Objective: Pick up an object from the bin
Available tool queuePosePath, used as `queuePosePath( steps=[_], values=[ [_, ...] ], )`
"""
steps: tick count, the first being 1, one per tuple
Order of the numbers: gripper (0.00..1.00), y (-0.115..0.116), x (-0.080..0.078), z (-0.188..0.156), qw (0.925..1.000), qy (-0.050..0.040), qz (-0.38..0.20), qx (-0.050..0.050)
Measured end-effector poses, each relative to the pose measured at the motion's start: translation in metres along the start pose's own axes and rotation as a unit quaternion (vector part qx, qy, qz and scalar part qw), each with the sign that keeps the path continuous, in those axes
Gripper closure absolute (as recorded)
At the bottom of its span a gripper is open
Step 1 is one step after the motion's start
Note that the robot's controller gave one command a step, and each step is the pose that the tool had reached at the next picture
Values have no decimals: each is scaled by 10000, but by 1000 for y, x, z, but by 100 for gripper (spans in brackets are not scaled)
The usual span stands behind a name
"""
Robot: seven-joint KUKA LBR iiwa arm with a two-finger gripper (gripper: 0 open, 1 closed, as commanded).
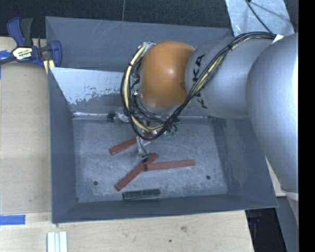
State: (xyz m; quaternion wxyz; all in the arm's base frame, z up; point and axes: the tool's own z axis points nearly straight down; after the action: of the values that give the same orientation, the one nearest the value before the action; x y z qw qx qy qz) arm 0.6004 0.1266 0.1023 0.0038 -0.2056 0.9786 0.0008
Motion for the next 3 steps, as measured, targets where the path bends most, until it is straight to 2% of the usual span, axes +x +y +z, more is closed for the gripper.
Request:
queuePosePath(
  steps=[1,2,3],
  values=[
    [0,8,7,2,9978,34,661,2],
    [0,8,11,34,9984,44,561,2],
    [0,8,11,33,9984,36,566,1]
  ],
)
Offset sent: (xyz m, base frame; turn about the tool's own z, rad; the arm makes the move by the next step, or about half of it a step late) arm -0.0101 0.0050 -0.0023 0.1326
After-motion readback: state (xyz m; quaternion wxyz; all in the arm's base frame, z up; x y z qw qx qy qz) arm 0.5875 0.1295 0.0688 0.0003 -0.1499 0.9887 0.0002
